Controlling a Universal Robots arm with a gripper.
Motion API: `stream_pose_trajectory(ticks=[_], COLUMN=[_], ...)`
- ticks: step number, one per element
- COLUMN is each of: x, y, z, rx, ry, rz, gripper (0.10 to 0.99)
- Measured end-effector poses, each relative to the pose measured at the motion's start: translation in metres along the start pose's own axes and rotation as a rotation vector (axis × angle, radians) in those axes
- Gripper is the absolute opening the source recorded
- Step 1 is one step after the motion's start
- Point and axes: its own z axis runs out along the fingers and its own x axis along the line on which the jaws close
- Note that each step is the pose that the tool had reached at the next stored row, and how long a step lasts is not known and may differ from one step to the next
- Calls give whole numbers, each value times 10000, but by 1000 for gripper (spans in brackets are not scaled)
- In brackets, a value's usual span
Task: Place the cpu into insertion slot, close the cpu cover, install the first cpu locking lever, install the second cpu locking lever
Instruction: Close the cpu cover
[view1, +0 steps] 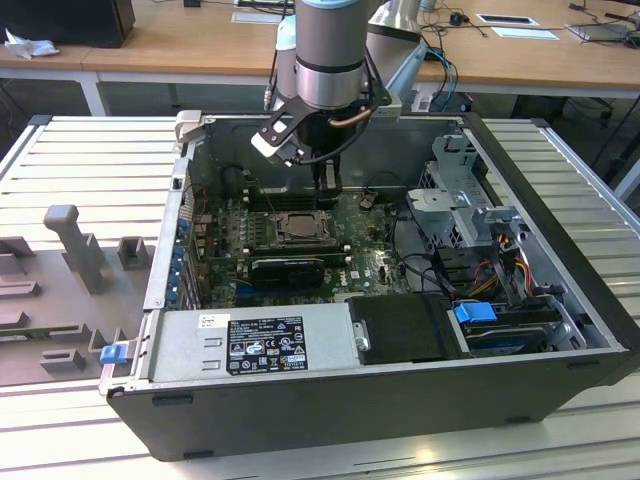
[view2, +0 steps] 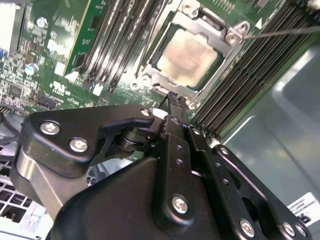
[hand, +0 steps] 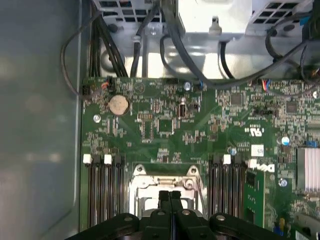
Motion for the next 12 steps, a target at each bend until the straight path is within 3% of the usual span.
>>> stream_pose_trajectory(ticks=[7,12], x=[0,1], y=[-131,-185], z=[37,39], rx=[0,0], ry=[-2,0], rz=[-1,0], gripper=[106,106])
